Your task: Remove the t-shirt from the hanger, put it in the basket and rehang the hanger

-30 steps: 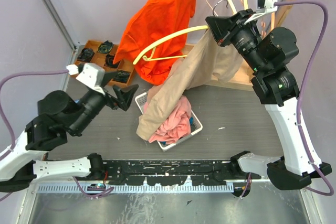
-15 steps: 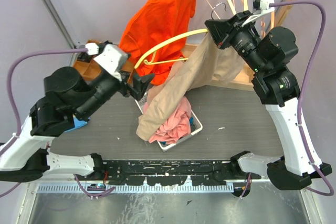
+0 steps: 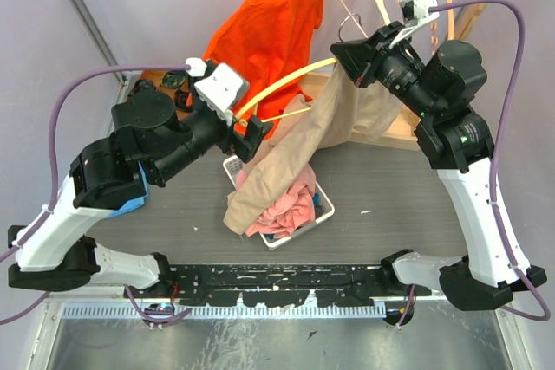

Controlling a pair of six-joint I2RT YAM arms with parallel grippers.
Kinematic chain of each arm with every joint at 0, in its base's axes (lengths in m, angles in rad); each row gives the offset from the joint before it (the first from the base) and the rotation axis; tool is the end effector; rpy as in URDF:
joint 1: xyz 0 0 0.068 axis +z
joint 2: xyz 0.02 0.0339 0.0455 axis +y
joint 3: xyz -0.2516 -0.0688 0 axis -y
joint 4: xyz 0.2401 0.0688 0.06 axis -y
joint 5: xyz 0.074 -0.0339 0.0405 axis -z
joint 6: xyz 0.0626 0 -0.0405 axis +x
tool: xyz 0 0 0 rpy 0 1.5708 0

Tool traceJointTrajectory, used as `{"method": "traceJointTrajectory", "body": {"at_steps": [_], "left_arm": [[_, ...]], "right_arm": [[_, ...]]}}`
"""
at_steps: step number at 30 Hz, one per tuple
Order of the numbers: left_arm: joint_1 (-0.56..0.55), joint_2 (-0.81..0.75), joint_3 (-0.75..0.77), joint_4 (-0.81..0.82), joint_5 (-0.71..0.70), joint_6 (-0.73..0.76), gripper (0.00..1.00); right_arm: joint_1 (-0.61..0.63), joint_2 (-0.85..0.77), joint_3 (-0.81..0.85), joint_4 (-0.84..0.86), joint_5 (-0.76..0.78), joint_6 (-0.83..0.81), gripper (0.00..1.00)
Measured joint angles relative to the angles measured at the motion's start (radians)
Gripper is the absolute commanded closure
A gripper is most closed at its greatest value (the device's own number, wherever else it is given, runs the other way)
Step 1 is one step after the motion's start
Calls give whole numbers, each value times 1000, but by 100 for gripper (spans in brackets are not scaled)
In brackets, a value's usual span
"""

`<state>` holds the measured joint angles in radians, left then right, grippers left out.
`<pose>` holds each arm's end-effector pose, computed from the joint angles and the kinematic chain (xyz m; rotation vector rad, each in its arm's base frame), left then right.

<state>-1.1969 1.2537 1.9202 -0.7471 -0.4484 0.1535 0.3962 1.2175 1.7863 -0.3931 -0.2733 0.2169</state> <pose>0.1068 -0.1978 0.5377 0.7489 1.4822 -0.4258 0.2104 0.1063 0.5529 -0.3589 1.3924 0.6969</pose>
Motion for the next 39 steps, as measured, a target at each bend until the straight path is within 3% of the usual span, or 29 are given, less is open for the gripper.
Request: {"method": "traceJointTrajectory", "body": {"at_steps": [13, 25, 39], "left_arm": [[37, 94, 41, -85, 128, -80, 3], [37, 93, 41, -104, 113, -125, 20], [37, 108, 36, -135, 98, -154, 32]], "right_arm": [[0, 0, 5, -56, -46, -29, 100], [0, 0, 5, -98, -62, -47, 99], [2, 0, -2, -120, -61, -80, 99]]}}
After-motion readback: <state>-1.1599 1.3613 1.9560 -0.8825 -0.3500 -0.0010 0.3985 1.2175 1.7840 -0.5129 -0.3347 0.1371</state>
